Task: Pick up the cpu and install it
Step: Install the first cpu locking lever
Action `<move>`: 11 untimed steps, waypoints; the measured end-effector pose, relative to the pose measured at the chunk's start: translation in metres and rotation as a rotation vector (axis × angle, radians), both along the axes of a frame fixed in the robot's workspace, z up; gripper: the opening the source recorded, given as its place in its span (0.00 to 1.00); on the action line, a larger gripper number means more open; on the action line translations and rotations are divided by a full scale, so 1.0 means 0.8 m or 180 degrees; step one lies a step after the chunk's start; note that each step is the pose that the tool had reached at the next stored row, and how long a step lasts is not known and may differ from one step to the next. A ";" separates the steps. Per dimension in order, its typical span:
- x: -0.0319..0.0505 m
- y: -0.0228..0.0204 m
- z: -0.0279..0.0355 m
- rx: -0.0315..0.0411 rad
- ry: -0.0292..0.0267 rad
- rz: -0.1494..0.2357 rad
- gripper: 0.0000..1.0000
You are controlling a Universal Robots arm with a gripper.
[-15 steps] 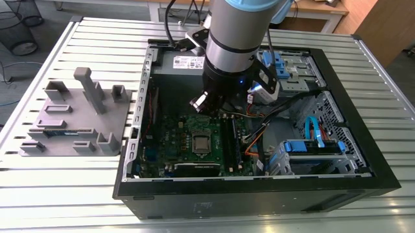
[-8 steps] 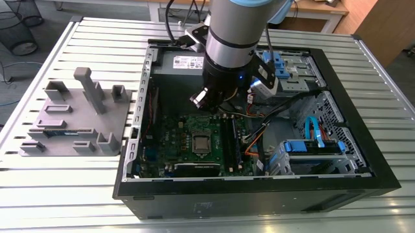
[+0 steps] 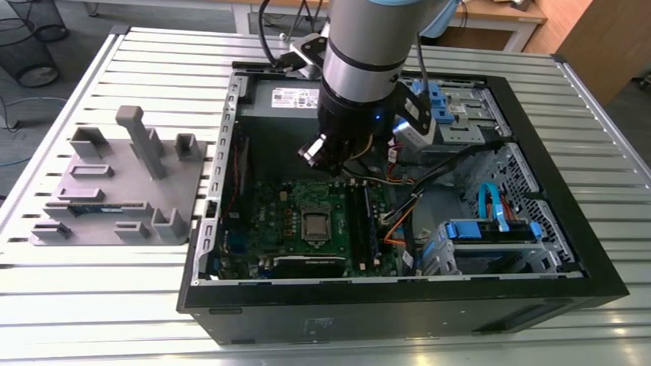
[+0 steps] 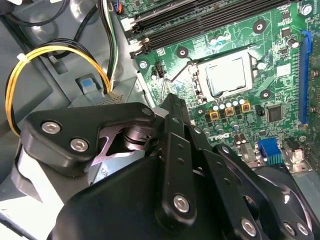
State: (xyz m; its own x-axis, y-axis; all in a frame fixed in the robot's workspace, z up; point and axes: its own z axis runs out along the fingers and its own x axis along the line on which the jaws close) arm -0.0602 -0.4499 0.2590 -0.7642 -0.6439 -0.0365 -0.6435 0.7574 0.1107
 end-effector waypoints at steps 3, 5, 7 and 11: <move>0.001 0.0002 0.0002 0.0037 0.0000 0.0044 0.11; 0.001 0.0005 0.0002 0.0061 0.0000 0.0070 0.11; 0.002 0.0008 0.0000 0.0068 0.0000 0.0087 0.11; 0.005 0.0015 0.0000 0.0102 0.0000 0.0115 0.11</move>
State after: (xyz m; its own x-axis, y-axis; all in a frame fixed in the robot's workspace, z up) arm -0.0565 -0.4487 0.2590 -0.7405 -0.6696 -0.0576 -0.6703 0.7298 0.1345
